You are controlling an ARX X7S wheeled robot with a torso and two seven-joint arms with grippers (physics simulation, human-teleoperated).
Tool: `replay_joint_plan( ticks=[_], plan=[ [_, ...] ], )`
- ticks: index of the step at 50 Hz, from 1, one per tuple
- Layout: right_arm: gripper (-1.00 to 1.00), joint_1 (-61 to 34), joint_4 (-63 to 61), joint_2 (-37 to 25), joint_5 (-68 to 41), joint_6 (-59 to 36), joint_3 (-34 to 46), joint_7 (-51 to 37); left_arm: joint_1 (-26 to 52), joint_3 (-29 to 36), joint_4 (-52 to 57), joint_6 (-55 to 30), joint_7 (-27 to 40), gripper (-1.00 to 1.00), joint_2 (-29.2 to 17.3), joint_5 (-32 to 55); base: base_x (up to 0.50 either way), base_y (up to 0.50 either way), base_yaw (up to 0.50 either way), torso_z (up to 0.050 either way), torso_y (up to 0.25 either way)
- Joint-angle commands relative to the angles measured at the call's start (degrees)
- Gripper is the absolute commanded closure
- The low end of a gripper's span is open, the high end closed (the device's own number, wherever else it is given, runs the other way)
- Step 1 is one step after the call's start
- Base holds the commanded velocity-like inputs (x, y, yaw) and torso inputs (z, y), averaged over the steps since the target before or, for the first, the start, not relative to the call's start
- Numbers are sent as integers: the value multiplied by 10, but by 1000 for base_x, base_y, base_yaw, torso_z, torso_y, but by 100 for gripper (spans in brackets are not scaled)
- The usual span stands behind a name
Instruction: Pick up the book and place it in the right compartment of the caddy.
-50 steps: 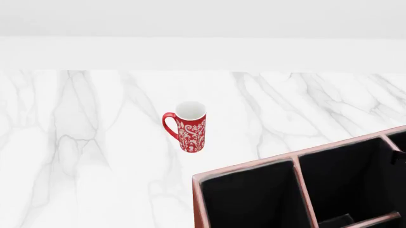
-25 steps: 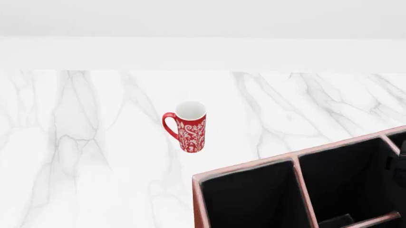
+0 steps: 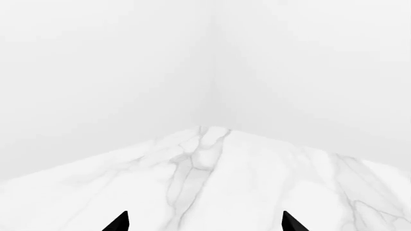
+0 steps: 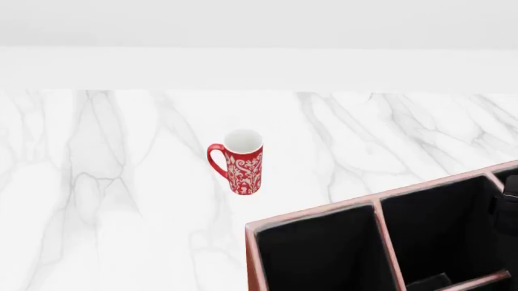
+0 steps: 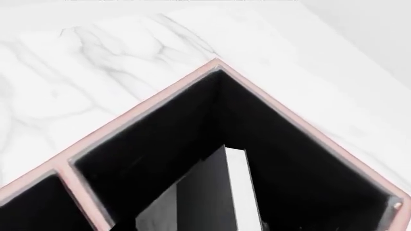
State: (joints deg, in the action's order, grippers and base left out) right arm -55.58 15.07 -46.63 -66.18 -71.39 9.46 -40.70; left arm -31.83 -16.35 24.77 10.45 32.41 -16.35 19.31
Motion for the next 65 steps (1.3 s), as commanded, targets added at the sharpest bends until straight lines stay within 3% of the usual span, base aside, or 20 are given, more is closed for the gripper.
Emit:
replay_joint_plan(
  ticks=[1,12,19,32,49,50,65],
  plan=[
    [-100,-1,-4,1,-1,4,2,8,1,2,1,-2,2,-100,-2,0,0,0,0,0,0],
    [-100,-2,-14,0,-2,6,5,10,3,4,3,-6,4,-100,-5,0,0,0,0,0,0],
    [-100,18,-98,0,18,88,14,85,8,8,1,-9,4,-100,-7,0,0,0,0,0,0],
    [-100,-44,-102,110,56,130,98,156,14,16,-7,-15,4,-100,-8,-2,0,0,0,0,0],
    [-100,-79,-75,200,86,157,163,201,19,20,-11,-21,8,-100,-10,-6,0,0,0,0,0],
    [100,-79,-77,202,87,158,165,202,19,21,-13,-20,7,-100,-10,-6,0,0,0,0,0],
    [100,-75,-96,217,86,162,182,212,16,18,-4,-29,13,-100,-12,1,0,0,0,0,0]
  ],
)
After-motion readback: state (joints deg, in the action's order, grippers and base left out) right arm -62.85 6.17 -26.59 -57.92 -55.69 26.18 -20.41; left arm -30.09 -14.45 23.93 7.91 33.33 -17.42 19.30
